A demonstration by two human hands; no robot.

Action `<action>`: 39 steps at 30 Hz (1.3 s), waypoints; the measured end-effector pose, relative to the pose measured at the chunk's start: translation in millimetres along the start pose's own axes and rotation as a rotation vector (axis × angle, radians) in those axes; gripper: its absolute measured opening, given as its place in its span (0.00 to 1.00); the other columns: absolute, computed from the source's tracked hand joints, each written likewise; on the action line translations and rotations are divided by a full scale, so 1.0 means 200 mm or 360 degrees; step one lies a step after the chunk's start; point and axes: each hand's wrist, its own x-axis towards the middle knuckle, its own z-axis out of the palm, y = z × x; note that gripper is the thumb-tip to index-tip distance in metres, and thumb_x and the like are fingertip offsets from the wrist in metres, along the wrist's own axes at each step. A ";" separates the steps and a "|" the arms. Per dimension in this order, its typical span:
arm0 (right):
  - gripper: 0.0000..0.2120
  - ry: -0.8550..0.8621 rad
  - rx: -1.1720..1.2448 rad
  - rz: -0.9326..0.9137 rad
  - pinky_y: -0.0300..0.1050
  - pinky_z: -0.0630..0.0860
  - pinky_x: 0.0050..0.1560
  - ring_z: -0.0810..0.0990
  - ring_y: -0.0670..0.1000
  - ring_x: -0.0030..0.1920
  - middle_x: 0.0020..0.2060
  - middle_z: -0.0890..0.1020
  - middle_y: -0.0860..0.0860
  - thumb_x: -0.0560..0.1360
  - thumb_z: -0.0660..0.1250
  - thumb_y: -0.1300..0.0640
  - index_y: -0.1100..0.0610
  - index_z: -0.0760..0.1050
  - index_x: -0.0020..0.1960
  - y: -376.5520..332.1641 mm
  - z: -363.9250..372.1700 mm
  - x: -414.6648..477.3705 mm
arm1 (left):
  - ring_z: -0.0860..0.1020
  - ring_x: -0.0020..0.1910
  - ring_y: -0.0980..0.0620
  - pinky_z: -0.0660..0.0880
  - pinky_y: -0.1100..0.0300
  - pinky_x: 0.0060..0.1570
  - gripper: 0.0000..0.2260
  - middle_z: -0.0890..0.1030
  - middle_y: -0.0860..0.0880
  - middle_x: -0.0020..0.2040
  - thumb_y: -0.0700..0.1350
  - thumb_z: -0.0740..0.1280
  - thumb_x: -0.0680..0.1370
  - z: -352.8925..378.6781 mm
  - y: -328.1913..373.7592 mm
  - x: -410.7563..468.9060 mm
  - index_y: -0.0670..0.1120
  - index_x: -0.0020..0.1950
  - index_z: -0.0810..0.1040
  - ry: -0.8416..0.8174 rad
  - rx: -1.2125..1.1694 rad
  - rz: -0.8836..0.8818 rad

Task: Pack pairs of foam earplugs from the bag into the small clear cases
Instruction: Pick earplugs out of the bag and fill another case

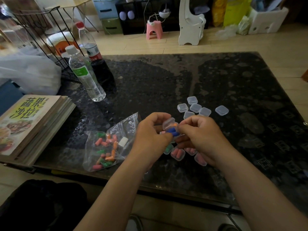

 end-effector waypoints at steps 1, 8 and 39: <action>0.05 0.0004 0.0049 0.0034 0.45 0.84 0.38 0.87 0.49 0.36 0.34 0.86 0.51 0.81 0.66 0.59 0.58 0.80 0.49 -0.01 0.00 0.00 | 0.84 0.52 0.55 0.84 0.50 0.54 0.21 0.83 0.54 0.51 0.28 0.72 0.73 0.00 0.00 0.00 0.55 0.53 0.80 -0.0001 0.0024 0.0013; 0.12 -0.0086 0.0251 0.0184 0.47 0.83 0.43 0.88 0.53 0.43 0.45 0.87 0.55 0.78 0.71 0.48 0.56 0.79 0.54 -0.01 0.00 0.00 | 0.85 0.51 0.57 0.82 0.62 0.50 0.20 0.87 0.52 0.49 0.27 0.67 0.74 0.00 0.03 -0.03 0.52 0.53 0.84 -0.0145 0.0006 0.0107; 0.07 0.0169 -0.0562 -0.0063 0.37 0.77 0.30 0.85 0.45 0.37 0.45 0.84 0.49 0.80 0.68 0.54 0.52 0.80 0.58 0.06 0.07 0.10 | 0.83 0.36 0.55 0.80 0.63 0.36 0.14 0.84 0.44 0.43 0.27 0.62 0.78 -0.09 0.05 0.00 0.44 0.48 0.80 0.0488 -0.0235 0.0214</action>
